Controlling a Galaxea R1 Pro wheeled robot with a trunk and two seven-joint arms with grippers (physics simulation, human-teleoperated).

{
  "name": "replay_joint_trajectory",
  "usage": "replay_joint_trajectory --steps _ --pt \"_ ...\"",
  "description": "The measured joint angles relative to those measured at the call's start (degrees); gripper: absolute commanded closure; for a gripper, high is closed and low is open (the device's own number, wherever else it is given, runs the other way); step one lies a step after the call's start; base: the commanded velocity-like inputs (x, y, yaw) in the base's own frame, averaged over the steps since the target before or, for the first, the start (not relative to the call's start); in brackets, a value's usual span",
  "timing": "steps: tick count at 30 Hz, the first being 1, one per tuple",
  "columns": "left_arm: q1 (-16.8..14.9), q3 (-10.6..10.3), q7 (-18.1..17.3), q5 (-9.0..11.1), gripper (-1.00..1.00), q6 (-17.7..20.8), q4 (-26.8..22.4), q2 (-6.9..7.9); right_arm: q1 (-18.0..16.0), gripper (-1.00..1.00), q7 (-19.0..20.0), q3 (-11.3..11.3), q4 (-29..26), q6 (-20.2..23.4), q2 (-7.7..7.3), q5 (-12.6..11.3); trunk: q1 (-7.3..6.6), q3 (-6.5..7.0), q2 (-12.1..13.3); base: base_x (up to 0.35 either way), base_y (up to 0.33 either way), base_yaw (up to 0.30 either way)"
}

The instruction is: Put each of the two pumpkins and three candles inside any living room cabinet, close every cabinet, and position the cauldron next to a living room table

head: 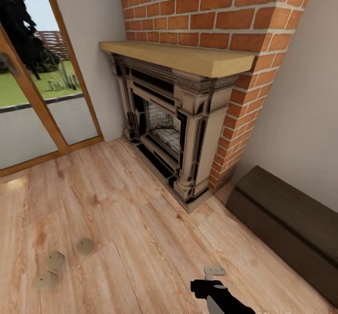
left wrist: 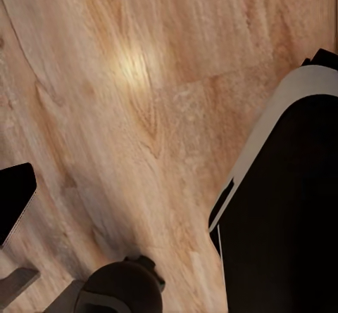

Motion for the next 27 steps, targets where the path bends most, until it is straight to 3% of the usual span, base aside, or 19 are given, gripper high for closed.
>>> replay_joint_trajectory --steps 27 --pt "-0.02 0.01 0.0 0.01 -1.0 0.0 0.0 0.0 0.0 -1.0 0.03 0.0 0.01 -0.02 0.03 -0.29 0.0 -1.05 0.0 0.0 0.0 -0.259"
